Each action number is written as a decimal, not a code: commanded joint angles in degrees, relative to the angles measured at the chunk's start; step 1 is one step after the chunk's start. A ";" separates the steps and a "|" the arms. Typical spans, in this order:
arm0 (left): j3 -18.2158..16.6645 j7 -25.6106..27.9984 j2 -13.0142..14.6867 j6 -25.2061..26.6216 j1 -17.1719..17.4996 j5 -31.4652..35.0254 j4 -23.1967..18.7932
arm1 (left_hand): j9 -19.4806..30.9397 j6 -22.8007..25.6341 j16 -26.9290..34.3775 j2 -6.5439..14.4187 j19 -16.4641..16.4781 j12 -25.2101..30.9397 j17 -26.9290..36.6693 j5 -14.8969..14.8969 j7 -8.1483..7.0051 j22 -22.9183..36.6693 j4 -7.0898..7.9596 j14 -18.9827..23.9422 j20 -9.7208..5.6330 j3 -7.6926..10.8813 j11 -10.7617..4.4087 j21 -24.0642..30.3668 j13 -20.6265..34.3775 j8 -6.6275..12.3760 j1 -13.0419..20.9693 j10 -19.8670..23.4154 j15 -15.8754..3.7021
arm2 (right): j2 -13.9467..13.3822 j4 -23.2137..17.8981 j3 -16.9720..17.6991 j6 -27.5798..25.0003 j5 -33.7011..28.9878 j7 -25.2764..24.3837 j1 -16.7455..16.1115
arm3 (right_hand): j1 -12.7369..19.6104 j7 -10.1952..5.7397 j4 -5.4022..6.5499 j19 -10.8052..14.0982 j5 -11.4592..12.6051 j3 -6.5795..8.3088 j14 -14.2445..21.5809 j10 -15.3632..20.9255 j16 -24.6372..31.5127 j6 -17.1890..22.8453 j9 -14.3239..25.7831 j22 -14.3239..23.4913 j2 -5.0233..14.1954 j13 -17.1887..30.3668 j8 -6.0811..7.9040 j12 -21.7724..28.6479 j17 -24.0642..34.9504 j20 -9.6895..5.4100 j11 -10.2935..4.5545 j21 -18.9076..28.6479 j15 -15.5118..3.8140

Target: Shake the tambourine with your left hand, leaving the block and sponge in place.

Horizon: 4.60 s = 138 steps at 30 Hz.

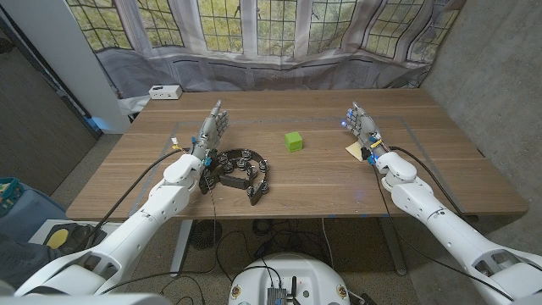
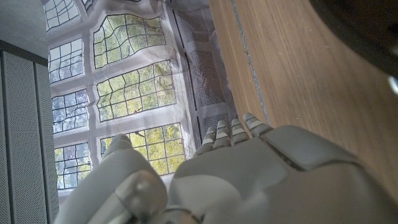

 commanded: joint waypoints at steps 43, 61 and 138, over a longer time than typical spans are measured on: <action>-6.69 5.64 7.50 -4.68 15.32 0.48 -17.38 | 0.16 6.57 1.39 0.89 5.82 2.36 0.05 0.08 0.26 0.07 -1.32 6.60 1.66 0.70 0.38 1.93 -0.05 1.58 2.03 6.68 0.04 | 0.15 -3.47 -1.21 2.90 -2.36 -0.15 -1.27 | 0.06 -0.43 -0.41 1.19 0.28 0.15 0.58 0.95 0.12 0.81 0.06 0.34 0.15 0.12 0.31 -0.39 -0.02 0.11 0.37 -0.68 0.41; -7.34 7.06 8.34 -5.45 20.03 1.82 -20.97 | 0.17 7.37 1.31 1.12 6.34 2.41 0.05 -0.02 -0.11 0.07 -1.67 7.38 2.42 0.86 0.10 1.86 -0.05 1.51 2.46 7.35 -0.20 | -0.26 -4.92 -0.61 4.46 -2.35 -0.69 -3.27 | -0.06 -0.36 -0.60 1.26 0.28 0.11 0.70 1.22 0.00 1.08 0.06 0.35 0.14 0.13 0.35 -0.65 -0.10 0.39 0.46 -0.97 0.50; -15.41 15.18 8.55 -14.39 41.05 18.54 -37.28 | 0.27 14.83 1.77 1.08 14.90 3.62 0.07 -0.68 -1.05 0.10 -3.75 15.29 4.18 1.02 -1.14 3.06 0.05 1.96 4.01 14.73 -1.82 | -6.56 -8.92 4.87 5.76 1.87 3.49 -6.89 | -0.15 -0.57 -1.43 1.40 0.27 0.21 1.46 3.06 -0.20 2.44 0.06 0.38 0.48 0.21 0.55 -1.05 -0.30 0.67 0.36 -1.66 0.53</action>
